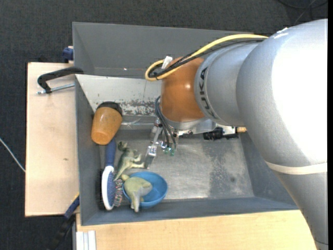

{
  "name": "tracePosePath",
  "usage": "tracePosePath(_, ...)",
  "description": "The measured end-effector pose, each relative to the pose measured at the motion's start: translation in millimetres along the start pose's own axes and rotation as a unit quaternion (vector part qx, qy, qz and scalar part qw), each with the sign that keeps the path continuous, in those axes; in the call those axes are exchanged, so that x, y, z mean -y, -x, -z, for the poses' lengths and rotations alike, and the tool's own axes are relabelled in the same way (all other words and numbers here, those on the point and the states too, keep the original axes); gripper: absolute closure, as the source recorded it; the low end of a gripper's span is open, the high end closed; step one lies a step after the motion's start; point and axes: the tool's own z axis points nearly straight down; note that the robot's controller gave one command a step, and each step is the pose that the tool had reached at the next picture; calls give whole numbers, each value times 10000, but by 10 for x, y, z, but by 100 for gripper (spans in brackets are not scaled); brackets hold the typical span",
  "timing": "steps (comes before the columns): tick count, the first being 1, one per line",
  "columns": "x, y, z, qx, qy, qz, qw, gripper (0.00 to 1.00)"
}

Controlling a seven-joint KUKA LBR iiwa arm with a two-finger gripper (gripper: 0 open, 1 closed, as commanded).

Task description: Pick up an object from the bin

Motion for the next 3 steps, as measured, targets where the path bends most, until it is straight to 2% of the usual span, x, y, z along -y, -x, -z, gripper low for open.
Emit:
tracePosePath(1, -401, -348, 6, 42, -23, 528, 9986, 0)
tracePosePath(2, -445, -404, 3, -25, -25, 570, 9984, 100)
tracePosePath(3, -442, -382, 4, 19, -13, 563, 9984, 0)
